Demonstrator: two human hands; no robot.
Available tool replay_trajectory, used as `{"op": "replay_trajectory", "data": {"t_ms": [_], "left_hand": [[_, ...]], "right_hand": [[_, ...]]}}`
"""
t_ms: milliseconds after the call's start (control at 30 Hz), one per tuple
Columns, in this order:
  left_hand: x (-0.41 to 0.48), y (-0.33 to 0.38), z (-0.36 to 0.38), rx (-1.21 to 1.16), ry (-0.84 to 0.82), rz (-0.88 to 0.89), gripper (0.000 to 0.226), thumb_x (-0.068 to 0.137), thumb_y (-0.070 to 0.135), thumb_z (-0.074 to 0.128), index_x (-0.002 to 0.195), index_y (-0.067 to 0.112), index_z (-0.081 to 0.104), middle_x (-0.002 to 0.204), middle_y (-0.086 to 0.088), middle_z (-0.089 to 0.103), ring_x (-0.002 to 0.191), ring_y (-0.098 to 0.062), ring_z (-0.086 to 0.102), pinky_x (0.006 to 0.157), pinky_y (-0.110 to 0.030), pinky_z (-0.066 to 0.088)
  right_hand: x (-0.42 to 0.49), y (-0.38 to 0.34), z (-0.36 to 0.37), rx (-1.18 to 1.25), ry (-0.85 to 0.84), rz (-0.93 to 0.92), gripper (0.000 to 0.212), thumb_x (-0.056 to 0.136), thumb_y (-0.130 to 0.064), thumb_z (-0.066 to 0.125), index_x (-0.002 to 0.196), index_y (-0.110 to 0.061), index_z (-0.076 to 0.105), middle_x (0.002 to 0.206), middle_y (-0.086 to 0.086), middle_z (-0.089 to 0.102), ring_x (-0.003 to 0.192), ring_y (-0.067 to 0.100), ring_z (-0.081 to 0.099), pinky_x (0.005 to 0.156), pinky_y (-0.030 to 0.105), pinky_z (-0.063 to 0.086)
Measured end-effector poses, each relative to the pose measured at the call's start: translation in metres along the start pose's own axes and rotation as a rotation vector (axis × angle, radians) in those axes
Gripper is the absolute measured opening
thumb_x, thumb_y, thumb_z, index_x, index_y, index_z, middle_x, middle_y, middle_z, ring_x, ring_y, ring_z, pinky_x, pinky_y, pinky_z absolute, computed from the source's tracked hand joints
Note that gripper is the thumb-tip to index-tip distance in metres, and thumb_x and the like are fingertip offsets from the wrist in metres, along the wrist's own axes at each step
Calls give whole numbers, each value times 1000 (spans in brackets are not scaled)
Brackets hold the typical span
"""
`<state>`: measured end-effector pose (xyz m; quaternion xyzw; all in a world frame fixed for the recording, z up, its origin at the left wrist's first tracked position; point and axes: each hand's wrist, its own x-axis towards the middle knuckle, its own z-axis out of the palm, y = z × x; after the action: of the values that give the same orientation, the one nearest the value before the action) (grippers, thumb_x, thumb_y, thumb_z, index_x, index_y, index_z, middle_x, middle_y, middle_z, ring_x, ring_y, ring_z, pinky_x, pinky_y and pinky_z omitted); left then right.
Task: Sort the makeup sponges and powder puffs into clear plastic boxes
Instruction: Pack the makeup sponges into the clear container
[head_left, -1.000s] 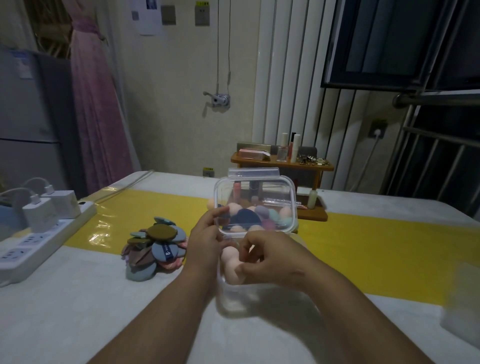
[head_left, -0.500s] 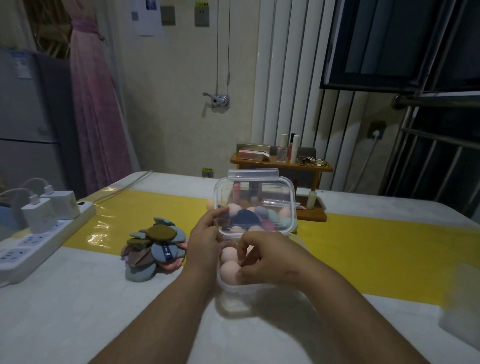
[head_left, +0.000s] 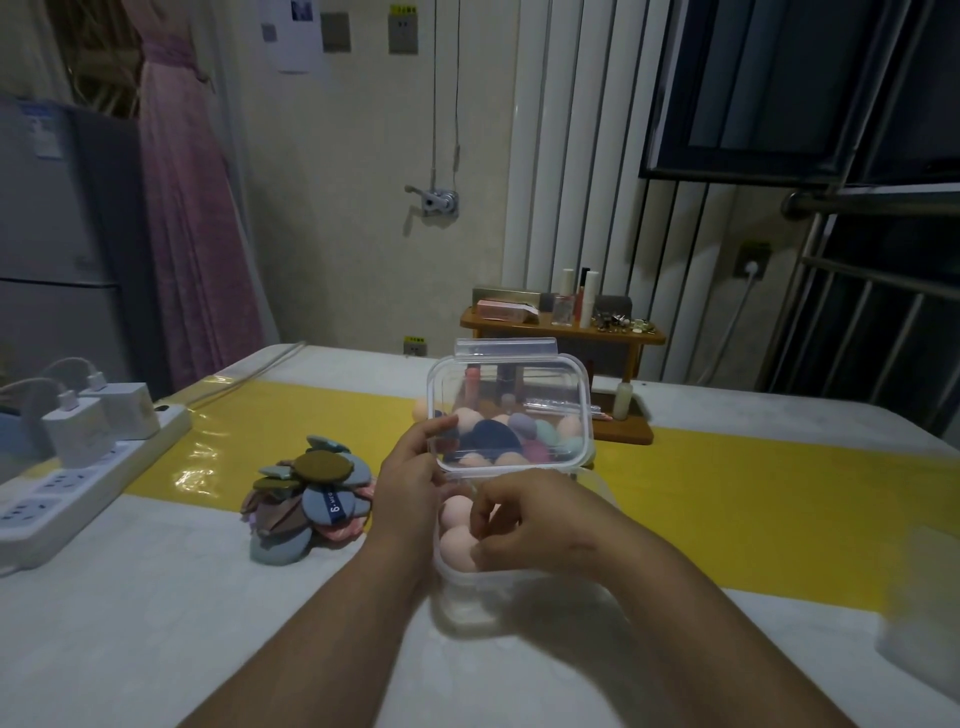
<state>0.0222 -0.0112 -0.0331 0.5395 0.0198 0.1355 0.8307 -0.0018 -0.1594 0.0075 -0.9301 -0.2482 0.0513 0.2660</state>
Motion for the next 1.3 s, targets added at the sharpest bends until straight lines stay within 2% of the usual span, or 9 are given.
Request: {"op": "replay_trajectory", "data": {"t_ms": [167, 300, 533, 800, 900, 1000, 1133, 1200, 1300], "left_hand": [[1, -1, -1, -17, -8, -9, 65, 69, -15, 29, 98, 21, 76, 98, -2, 71, 81, -19, 73, 62, -33, 59], [3, -4, -2, -19, -27, -4, 64, 66, -12, 31, 100, 21, 75, 104, -6, 70, 86, -23, 73, 69, -42, 61], [3, -5, -4, 18, -44, -2, 62, 59, 1, 37, 102, 25, 75, 102, -2, 70, 85, -20, 72, 71, -47, 60], [-1, 3, -2, 77, -23, 10, 60, 55, 4, 46, 106, 22, 73, 120, -13, 62, 106, -47, 60, 86, -64, 53], [-2, 3, -3, 95, -5, 20, 52, 73, -3, 42, 105, 24, 73, 117, -14, 63, 100, -44, 62, 72, -49, 58], [-3, 4, -2, 89, -5, 1, 60, 82, -12, 34, 104, 26, 74, 116, -11, 64, 90, -33, 66, 58, -35, 54], [-7, 8, -2, 100, -14, -26, 63, 81, -14, 35, 104, 30, 73, 113, -4, 66, 90, -27, 70, 57, -32, 56], [-8, 10, -1, 96, -19, -36, 64, 80, -15, 35, 104, 31, 73, 116, -4, 65, 93, -28, 69, 58, -32, 56], [-9, 12, -1, 104, -5, -29, 63, 80, -15, 35, 107, 28, 73, 118, -6, 63, 94, -27, 67, 56, -28, 55]], "right_hand": [[-2, 2, -2, 26, 41, -17, 13, 74, -32, 78, 74, -41, 68, 80, -18, 67, 78, 2, 61, 67, 21, 51], [-3, 0, -4, 42, 75, -22, 21, 73, -29, 80, 72, -42, 63, 77, -18, 62, 74, 0, 58, 63, 16, 43], [-3, 5, -5, 122, 190, -12, 8, 79, -28, 75, 84, -32, 71, 78, -19, 65, 69, -6, 58, 56, 9, 39], [-2, 35, -22, 304, 581, -35, 15, 87, -21, 70, 77, -32, 69, 78, -21, 66, 71, -2, 59, 59, 13, 46], [-3, 54, -27, 342, 748, 29, 22, 89, -14, 65, 77, -33, 66, 73, -14, 65, 70, -4, 58, 55, 8, 43], [-2, 74, -29, 302, 847, 147, 26, 90, -12, 63, 78, -35, 63, 79, -15, 64, 72, -1, 56, 55, 10, 38], [2, 98, -24, 250, 798, 270, 32, 92, -9, 61, 83, -40, 60, 89, -18, 63, 81, 8, 58, 60, 16, 39], [4, 108, -19, 228, 714, 303, 32, 93, -9, 59, 100, -39, 63, 106, -12, 66, 88, 9, 60, 65, 21, 43], [8, 121, -16, 75, 469, 281, 49, 94, -24, 62, 140, -37, 50, 143, -9, 52, 127, 17, 50, 100, 36, 45]]}}
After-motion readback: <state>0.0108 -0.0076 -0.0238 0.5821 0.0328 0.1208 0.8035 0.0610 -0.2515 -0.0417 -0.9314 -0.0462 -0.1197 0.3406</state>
